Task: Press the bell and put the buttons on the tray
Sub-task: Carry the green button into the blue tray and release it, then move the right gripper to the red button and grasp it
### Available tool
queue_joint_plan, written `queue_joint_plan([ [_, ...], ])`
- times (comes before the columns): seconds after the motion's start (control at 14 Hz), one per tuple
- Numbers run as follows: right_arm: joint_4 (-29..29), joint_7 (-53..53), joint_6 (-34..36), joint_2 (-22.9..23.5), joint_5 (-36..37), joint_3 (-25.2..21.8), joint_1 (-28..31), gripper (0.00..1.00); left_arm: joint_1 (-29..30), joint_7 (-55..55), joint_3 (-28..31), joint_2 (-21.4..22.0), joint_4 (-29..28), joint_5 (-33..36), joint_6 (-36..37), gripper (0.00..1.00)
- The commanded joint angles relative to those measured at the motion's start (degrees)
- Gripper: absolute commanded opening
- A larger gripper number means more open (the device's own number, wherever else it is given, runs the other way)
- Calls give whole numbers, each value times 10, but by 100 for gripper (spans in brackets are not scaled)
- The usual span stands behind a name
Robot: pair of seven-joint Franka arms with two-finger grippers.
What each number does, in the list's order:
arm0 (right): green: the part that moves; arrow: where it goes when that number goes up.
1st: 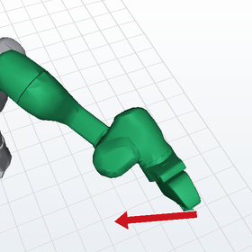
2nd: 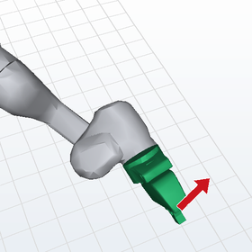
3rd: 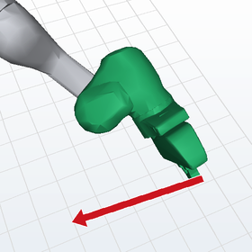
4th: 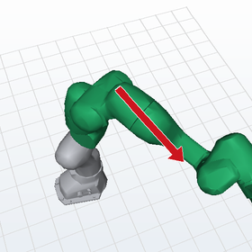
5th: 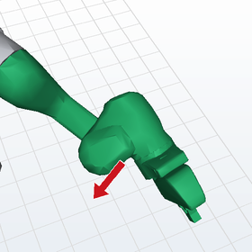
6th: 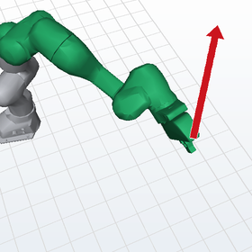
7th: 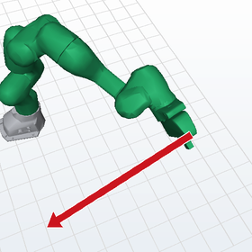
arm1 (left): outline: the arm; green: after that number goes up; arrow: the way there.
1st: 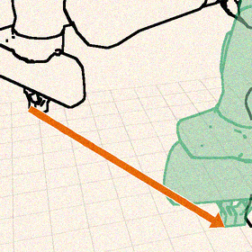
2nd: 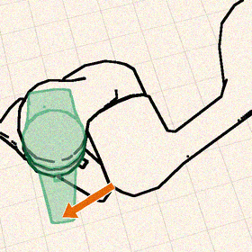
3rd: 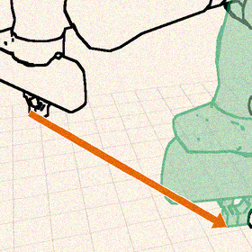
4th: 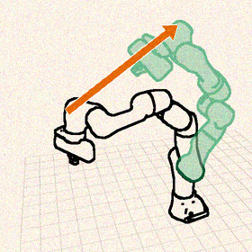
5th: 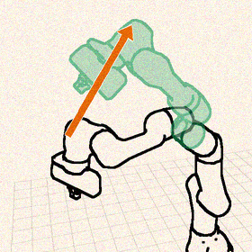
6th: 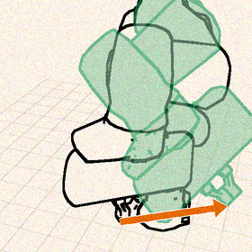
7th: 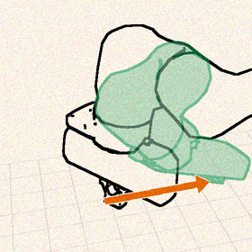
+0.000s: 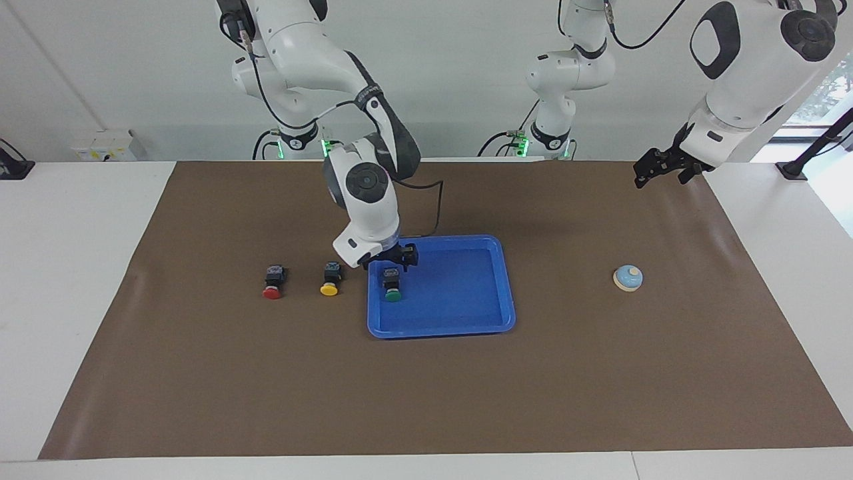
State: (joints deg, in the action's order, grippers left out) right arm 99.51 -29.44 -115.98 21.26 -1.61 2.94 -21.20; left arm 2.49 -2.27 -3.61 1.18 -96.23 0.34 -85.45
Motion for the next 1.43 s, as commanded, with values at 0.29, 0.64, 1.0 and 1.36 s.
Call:
queue_joint_plan([
  [0.29,62,178,31,-75,10,5,166,100,-1,-6,3,5,3,-5,11,100],
  [0.64,202,227,-91,-116,10,5,206,100,-1,-6,3,5,3,-5,11,100],
  [1.0,263,288,-168,-116,7,6,242,100,0,-6,3,5,3,-5,11,100],
  [1.36,278,283,-191,-117,2,7,239,59,-1,-6,3,5,3,-5,11,100],
])
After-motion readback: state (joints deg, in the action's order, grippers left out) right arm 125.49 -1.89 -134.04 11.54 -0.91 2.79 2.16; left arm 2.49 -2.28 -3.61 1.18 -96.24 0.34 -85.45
